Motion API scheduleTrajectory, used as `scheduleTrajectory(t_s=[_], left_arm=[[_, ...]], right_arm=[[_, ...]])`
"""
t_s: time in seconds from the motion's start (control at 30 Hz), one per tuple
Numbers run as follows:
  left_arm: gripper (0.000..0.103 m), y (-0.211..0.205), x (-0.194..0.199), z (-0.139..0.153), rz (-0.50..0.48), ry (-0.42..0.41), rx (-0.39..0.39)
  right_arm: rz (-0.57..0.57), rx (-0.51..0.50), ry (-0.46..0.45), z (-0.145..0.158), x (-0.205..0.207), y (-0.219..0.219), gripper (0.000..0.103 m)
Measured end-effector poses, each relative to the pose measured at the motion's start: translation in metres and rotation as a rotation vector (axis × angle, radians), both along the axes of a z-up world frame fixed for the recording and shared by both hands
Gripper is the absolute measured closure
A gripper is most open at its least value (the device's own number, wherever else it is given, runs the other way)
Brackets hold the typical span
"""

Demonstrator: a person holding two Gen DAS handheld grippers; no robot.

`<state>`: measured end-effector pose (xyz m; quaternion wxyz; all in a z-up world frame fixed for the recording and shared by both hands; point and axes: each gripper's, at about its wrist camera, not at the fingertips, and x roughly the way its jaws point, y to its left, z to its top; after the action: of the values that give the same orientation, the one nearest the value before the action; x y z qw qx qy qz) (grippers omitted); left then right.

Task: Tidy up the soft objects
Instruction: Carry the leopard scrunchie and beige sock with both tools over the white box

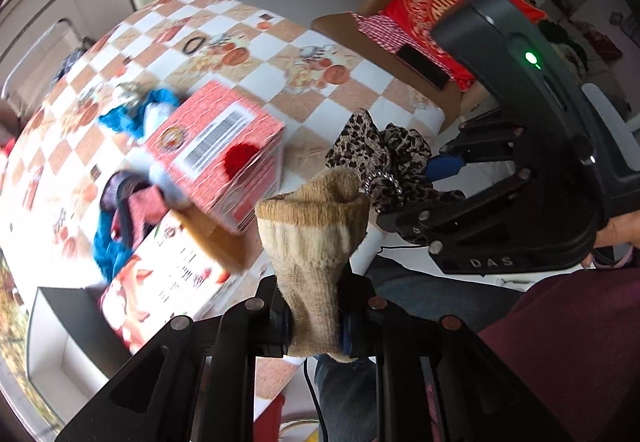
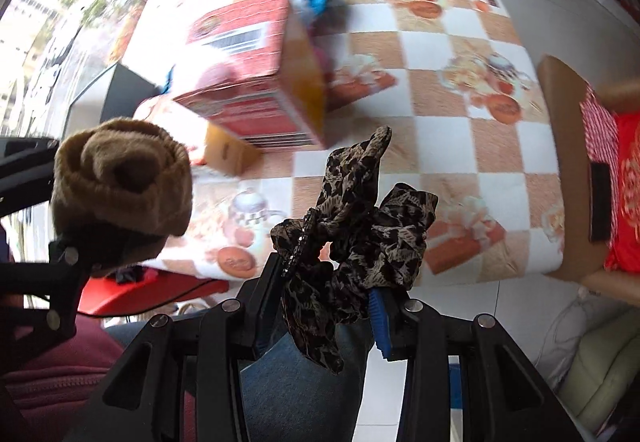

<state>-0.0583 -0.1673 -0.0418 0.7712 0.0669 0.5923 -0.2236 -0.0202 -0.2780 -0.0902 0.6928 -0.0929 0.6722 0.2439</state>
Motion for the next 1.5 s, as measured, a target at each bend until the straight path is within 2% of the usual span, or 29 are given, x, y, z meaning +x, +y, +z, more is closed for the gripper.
scheduleTrajectory(t_s=[0.27, 0.47, 0.73, 0.9, 1.13, 1.5], left_arm=[[0.084, 0.056, -0.02, 0.006, 0.178, -0.017, -0.006], [0.084, 0.103, -0.03, 0.012, 0.362, -0.033, -0.022], [0.084, 0.173, -0.055, 0.022, 0.652, -0.068, -0.037], [0.084, 0.205, -0.069, 0.017, 0.789, -0.067, -0.023], [0.084, 0.229, -0.088, 0.008, 0.886, -0.06, -0.004], [0.084, 0.251, -0.106, 0.001, 0.993, -0.067, 0.011]], right_arm=[[0.243, 0.014, -0.007, 0.007, -0.02, 0.061, 0.062], [0.391, 0.039, -0.04, 0.026, -0.031, 0.106, 0.062], [0.501, 0.059, -0.059, 0.044, -0.034, 0.154, 0.062], [0.551, 0.066, -0.067, 0.053, -0.034, 0.179, 0.062], [0.581, 0.096, -0.056, 0.061, -0.033, 0.215, 0.062], [0.7, 0.121, -0.059, 0.07, -0.046, 0.27, 0.062]])
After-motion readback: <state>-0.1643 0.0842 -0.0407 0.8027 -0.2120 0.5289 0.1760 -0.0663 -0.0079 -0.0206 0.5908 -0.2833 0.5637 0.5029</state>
